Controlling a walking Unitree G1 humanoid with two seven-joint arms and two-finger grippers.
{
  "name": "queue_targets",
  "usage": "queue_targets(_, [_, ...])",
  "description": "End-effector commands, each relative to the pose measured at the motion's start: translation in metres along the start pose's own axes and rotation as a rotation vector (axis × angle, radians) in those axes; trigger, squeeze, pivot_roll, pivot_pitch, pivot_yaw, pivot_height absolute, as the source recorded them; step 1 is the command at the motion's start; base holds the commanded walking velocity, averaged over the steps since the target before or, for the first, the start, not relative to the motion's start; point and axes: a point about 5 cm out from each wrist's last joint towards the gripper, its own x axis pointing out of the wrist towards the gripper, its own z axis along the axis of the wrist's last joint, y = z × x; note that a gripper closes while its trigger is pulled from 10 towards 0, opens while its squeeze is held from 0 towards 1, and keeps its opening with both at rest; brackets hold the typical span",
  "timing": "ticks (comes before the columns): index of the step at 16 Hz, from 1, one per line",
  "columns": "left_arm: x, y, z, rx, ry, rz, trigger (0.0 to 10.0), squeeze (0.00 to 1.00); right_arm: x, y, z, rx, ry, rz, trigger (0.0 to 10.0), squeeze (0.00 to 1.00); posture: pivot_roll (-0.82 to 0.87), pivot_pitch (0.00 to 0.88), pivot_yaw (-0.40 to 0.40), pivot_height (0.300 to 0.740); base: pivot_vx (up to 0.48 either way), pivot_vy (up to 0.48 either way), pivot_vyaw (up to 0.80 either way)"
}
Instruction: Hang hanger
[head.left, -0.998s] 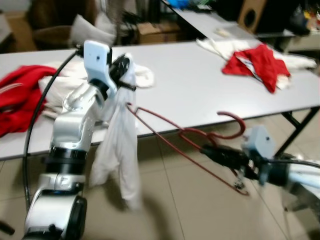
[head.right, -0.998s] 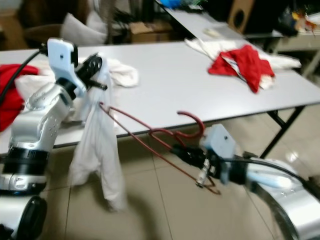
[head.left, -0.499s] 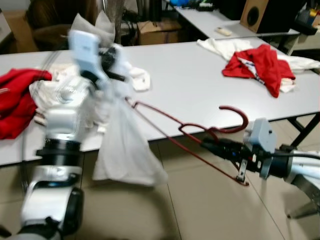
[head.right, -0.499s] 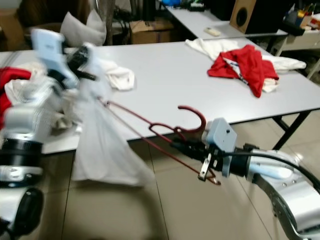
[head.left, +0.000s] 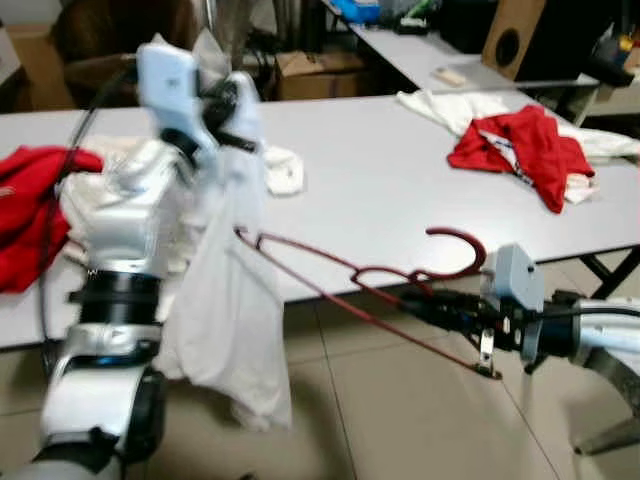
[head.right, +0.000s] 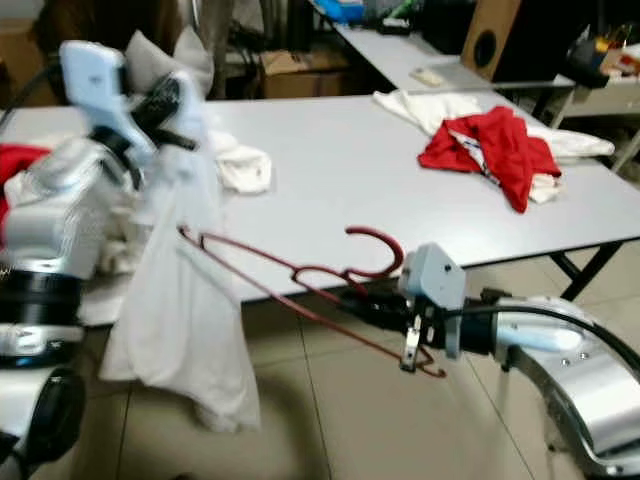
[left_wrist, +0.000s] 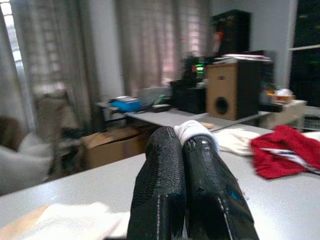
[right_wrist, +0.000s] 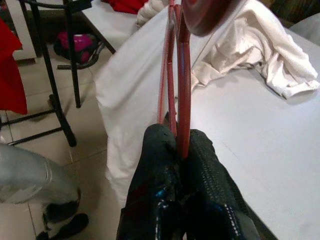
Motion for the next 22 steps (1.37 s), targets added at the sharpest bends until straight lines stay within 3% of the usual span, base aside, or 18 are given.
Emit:
queue_targets(1, [0.001, 0.010, 0.018, 0.026, -0.051, 0.015, 10.0, 0.00, 0.004, -0.001, 0.006, -0.044, -0.009, 0.031, 10.0, 0.00, -0.10, 0.000, -0.018, 0.727, 0.334, 0.000, 0.00])
queue_targets(6, [0.009, -0.002, 0.049, 0.029, -0.142, -0.059, 10.0, 0.00, 0.021, -0.010, 0.006, -0.072, -0.010, 0.071, 10.0, 0.00, -0.10, 0.000, -0.016, 0.727, 0.337, 0.000, 0.00])
queue_targets(8, [0.012, -0.006, 0.072, 0.030, -0.207, -0.082, 10.0, 0.00, 0.034, -0.021, 0.004, -0.128, 0.008, 0.025, 10.0, 0.00, -0.10, 0.000, -0.015, 0.727, 0.336, 0.000, 0.00])
queue_targets(11, [0.011, -0.009, 0.105, 0.035, -0.287, -0.130, 10.0, 0.00, 0.045, -0.033, 0.011, -0.164, -0.032, -0.016, 10.0, 0.00, -0.09, 0.000, -0.018, 0.727, 0.336, 0.000, 0.00])
queue_targets(14, [0.008, -0.015, 0.124, 0.031, -0.332, -0.171, 10.0, 0.00, 0.052, -0.038, 0.016, -0.185, -0.063, -0.008, 10.0, 0.00, -0.09, 0.000, -0.021, 0.727, 0.335, 0.000, 0.00])
queue_targets(18, [0.004, -0.014, 0.133, -0.001, -0.347, -0.180, 10.0, 0.00, 0.054, -0.044, 0.017, -0.206, -0.063, 0.006, 10.0, 0.00, -0.09, 0.000, -0.026, 0.727, 0.324, 0.000, 0.00])
queue_targets(22, [-0.001, -0.026, 0.130, -0.037, -0.325, -0.259, 10.0, 0.00, 0.056, -0.065, 0.021, -0.254, -0.039, -0.013, 10.0, 0.00, -0.09, 0.000, -0.027, 0.727, 0.000, 0.000, 0.00])
